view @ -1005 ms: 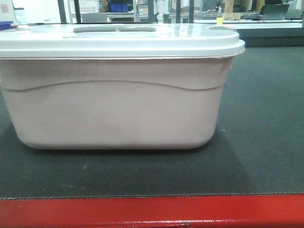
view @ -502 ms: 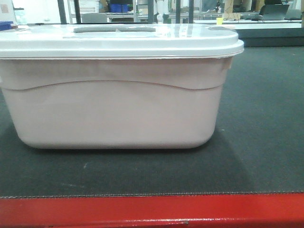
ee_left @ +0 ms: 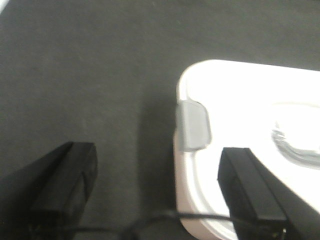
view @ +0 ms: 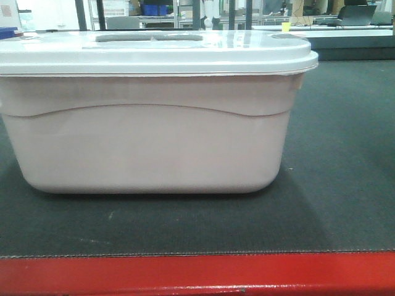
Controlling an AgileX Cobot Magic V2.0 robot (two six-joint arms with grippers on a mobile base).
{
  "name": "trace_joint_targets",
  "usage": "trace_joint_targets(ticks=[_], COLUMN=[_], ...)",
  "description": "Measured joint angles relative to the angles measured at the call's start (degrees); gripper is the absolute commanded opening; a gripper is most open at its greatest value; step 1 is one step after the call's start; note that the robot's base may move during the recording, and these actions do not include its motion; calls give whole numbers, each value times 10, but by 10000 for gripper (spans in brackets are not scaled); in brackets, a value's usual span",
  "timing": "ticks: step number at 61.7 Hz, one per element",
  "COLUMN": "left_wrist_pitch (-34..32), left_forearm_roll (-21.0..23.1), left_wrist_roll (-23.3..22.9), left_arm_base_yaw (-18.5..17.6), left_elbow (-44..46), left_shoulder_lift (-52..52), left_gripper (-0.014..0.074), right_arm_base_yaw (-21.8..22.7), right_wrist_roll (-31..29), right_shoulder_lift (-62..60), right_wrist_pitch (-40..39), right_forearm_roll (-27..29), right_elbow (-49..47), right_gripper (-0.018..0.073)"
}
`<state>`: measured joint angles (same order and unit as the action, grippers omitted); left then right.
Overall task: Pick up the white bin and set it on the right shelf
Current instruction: 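Close both grippers on the white lid handles at opposite ends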
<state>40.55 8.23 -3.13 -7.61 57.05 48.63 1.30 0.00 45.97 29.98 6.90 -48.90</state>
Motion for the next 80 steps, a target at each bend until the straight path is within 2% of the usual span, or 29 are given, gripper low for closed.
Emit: trace_joint_targets(ticks=[12,17,22,27,30,37,44,48,59,80], left_wrist_pitch=[102,133,170,202,222,278,299,299,296,293], left_forearm_roll=[45,61,105,176,233,369,488,526,539,544], left_wrist_roll=[47,78,124,192,231,325,395,415,431,431], left_arm_base_yaw=[0,0,14,49,77,155,220,240,251,251], left_elbow=[107,142,172,182,183,184,185,186,186,186], left_shoulder_lift=[71,107,143,174,191,234,282,310,372,456], left_gripper=[424,424,424,420,420,420,420,420,419,419], right_arm_base_yaw=[0,0,5,27,44,88,126,139,146,131], right_wrist_roll=[0,0,0,-27,-50,-150,-234,-271,-335,-385], right_shoulder_lift=[55,88,125,164,181,233,286,318,402,509], right_wrist_pitch=[112,152,189,230,252,312,366,387,391,381], right_forearm_roll=[100,135,180,241,278,400,501,541,622,676], right_elbow=[-101,-139,-174,-196,-200,-203,-203,-203,-205,-205], right_gripper=[613,613,613,613,613,613,613,613,613,613])
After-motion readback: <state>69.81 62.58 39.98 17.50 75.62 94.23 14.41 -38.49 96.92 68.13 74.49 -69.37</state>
